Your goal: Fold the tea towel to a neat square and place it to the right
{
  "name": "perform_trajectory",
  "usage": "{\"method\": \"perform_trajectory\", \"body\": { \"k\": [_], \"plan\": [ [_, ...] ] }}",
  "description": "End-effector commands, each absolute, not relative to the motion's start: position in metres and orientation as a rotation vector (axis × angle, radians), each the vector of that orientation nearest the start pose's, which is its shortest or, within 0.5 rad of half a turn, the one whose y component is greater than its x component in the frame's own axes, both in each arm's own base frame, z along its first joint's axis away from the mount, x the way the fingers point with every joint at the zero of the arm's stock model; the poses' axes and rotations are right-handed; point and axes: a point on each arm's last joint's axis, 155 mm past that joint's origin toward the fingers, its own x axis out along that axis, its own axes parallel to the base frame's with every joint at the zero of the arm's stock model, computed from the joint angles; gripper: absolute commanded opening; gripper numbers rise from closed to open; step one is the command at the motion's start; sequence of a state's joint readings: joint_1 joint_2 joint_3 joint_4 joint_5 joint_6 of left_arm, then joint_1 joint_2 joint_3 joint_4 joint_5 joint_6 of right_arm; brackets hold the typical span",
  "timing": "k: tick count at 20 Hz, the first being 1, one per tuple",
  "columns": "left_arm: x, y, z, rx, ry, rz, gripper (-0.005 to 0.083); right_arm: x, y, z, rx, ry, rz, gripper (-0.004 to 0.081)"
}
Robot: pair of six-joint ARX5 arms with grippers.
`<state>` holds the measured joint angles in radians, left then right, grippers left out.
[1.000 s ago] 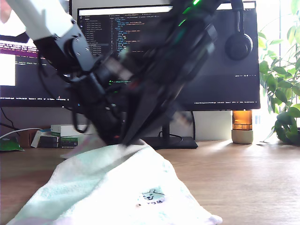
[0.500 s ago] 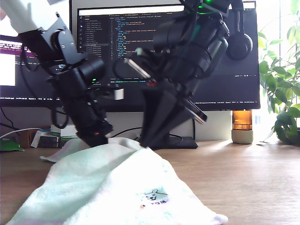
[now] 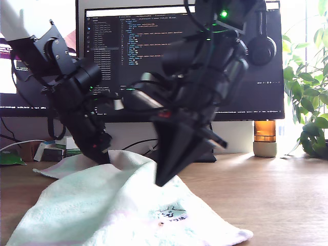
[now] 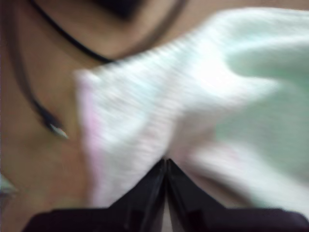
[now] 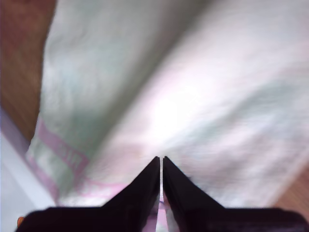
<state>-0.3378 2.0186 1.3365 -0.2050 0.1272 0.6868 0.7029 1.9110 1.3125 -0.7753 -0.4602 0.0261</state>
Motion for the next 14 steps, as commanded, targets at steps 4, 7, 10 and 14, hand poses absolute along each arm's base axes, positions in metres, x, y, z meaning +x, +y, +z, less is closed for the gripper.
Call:
{"method": "perform_trajectory", "body": {
  "k": [4,7,10,14],
  "plan": [
    [0.483,-0.193,0.022,0.814,0.683,-0.772,-0.0021,0.227,0.317,0.023,-0.172,1.491,0.95,-0.0013],
    [0.475,-0.188,0.023,0.796,0.728,-0.776,-0.0021,0.23,0.319,0.024,-0.168,1.472,0.956,-0.0013],
    [0.471,-0.189,0.048,0.765,0.707,-0.781,-0.0021,0.231,0.32,0.024,-0.167,1.467,0.958,-0.0013],
    [0.45,-0.173,0.054,0.712,0.789,-0.815,-0.0021,0.233,0.32,0.024,-0.162,1.463,0.959,-0.0013]
  ]
}}
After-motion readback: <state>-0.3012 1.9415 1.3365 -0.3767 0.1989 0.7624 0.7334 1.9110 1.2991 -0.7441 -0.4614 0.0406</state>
